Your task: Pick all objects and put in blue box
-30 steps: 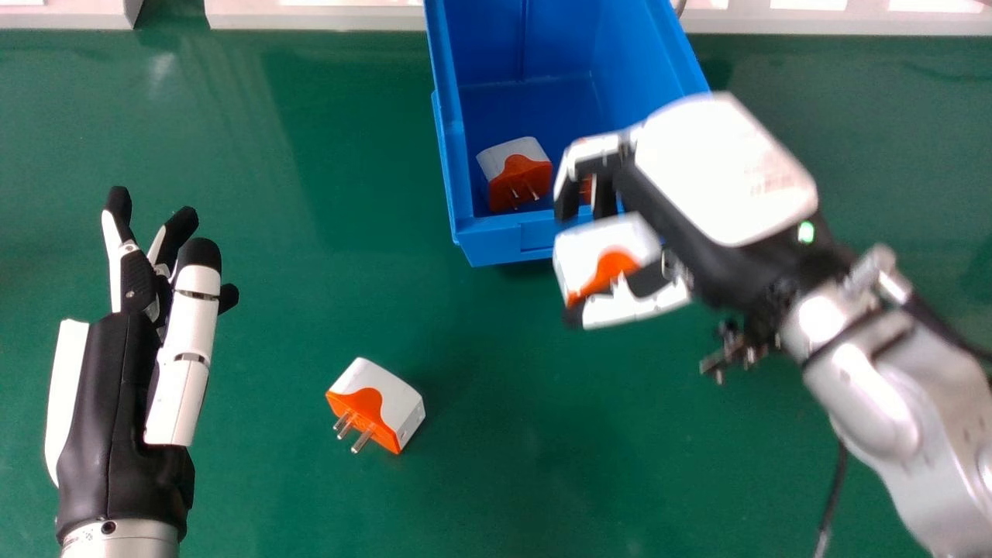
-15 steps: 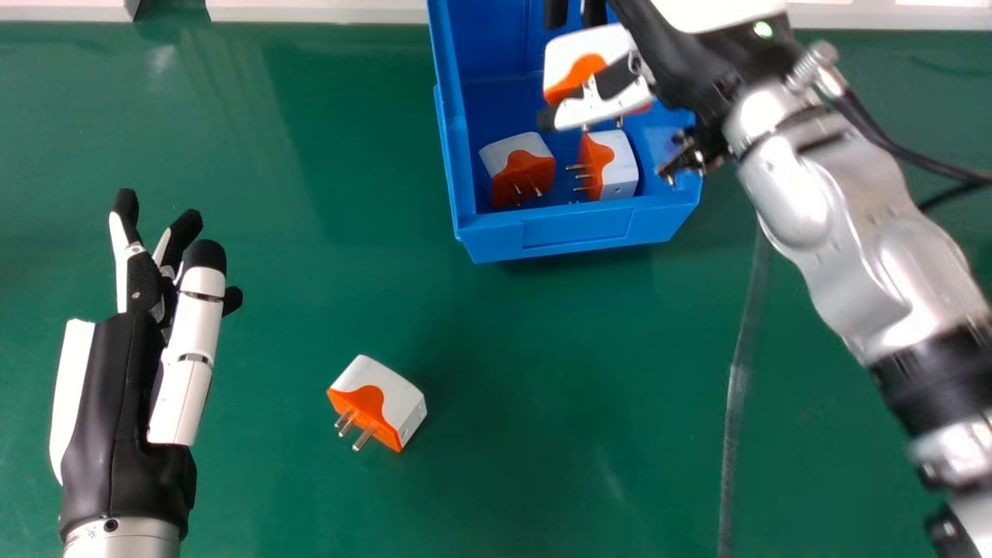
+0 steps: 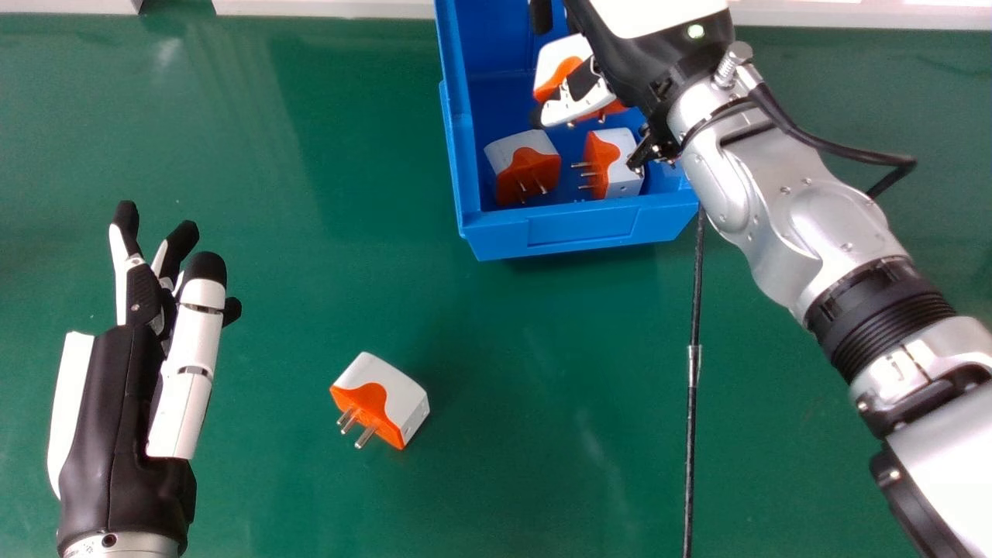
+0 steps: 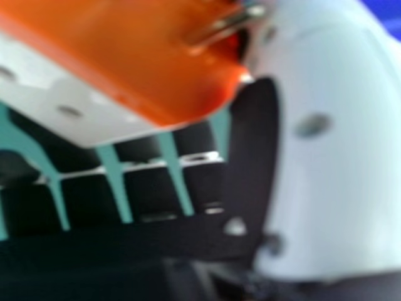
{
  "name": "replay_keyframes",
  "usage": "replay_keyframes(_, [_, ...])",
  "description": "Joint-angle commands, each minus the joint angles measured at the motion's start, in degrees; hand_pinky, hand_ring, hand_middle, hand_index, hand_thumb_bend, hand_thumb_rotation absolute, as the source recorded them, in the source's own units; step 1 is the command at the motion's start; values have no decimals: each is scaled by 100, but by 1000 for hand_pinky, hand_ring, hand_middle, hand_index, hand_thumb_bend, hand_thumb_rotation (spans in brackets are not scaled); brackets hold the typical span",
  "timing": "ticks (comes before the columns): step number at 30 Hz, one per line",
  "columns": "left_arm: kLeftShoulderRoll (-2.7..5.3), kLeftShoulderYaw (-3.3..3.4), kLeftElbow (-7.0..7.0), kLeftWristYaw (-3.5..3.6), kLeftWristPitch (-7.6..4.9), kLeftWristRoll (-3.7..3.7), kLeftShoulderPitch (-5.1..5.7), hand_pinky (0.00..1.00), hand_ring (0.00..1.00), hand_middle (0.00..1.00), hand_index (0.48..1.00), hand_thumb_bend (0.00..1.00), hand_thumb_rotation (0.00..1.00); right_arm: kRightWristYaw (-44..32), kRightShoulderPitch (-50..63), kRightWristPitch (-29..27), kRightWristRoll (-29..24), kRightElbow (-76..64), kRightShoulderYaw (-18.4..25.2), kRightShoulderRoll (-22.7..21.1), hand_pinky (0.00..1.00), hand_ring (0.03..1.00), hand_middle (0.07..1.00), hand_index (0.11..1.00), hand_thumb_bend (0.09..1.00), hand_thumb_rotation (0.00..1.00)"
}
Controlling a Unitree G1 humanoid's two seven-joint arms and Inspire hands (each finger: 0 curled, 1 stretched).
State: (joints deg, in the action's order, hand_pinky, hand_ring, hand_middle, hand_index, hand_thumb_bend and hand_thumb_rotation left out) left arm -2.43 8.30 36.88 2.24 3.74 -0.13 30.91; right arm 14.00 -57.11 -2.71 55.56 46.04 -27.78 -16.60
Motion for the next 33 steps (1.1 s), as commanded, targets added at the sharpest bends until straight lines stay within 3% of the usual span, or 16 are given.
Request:
replay_keyframes(1, [27, 24, 169, -41, -99, -6, 46, 842, 932, 964, 970, 365, 867, -93, -380, 231, 76, -307, 11, -210, 771, 866, 881, 885, 584, 705])
replay_keyframes(3, [29, 22, 179, -50, -95, 7, 49, 839, 930, 961, 969, 363, 866, -183, -357, 310, 84, -387, -12, -219, 926, 965, 969, 970, 613, 843])
replay_keyframes(6, [25, 23, 169, -58, -95, 14, 41, 838, 930, 960, 968, 363, 865, -209, -330, 401, 108, -475, -49, -237, 970, 986, 988, 988, 619, 872])
replay_keyframes(23, [8, -3, 126, -90, -97, 70, 0, 832, 927, 955, 968, 362, 864, -44, -47, 489, 82, -877, 3, -367, 1000, 1000, 1000, 1000, 572, 881])
replay_keyframes(33, [3, -52, 87, -133, -134, 123, -20, 831, 926, 955, 967, 362, 864, -316, 1731, 671, -407, -3236, 534, -543, 1000, 1000, 1000, 1000, 502, 855])
